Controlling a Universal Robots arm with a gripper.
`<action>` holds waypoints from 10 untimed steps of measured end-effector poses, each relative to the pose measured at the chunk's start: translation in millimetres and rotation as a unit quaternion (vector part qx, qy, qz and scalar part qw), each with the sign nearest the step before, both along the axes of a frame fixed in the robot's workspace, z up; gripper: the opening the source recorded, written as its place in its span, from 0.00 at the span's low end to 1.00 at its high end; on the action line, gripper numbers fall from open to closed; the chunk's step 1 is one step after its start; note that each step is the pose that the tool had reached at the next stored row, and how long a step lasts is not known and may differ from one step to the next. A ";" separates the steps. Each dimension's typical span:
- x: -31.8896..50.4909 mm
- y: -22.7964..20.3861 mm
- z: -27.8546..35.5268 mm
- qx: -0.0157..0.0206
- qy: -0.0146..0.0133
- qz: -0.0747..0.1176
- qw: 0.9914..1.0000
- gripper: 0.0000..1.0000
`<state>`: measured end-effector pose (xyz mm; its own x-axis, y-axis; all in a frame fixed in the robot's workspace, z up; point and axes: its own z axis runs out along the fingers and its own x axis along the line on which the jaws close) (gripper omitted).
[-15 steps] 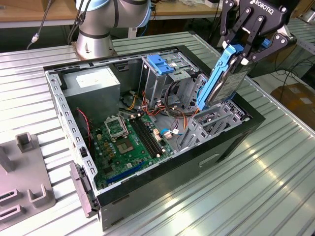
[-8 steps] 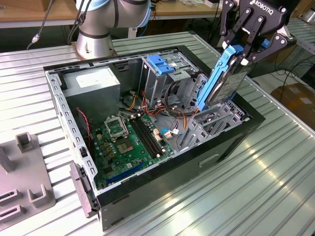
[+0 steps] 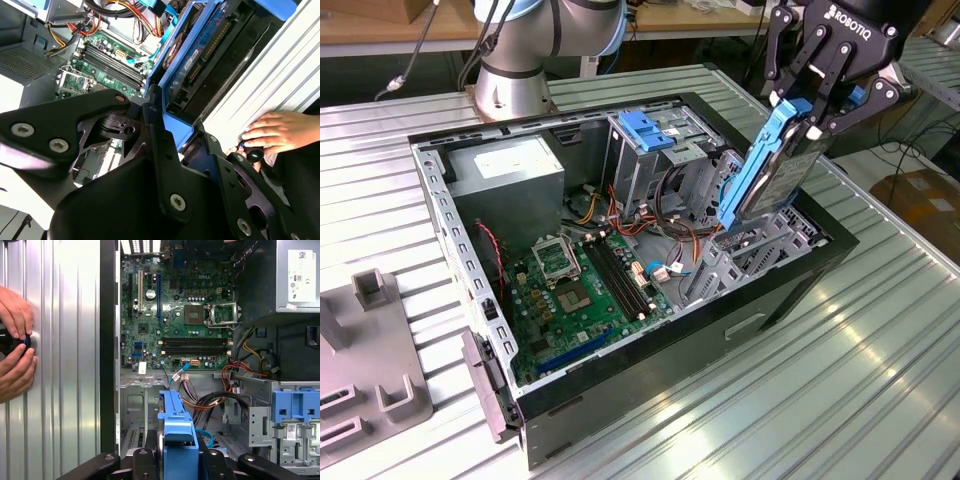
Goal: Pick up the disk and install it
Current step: 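Insert the disk into the insertion slot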
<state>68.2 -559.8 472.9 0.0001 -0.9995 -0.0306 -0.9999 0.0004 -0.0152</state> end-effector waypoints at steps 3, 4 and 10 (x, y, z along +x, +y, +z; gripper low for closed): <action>0.0 -3.8 -2.9 0.000 0.000 0.000 1.000 0.37; 0.0 -4.4 -3.9 0.000 0.000 0.000 1.000 0.37; 0.0 -7.8 -11.7 0.000 0.000 0.000 1.000 0.37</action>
<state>68.3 -567.6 461.2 0.0001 -0.9995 -0.0308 -0.9999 0.0004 -0.0149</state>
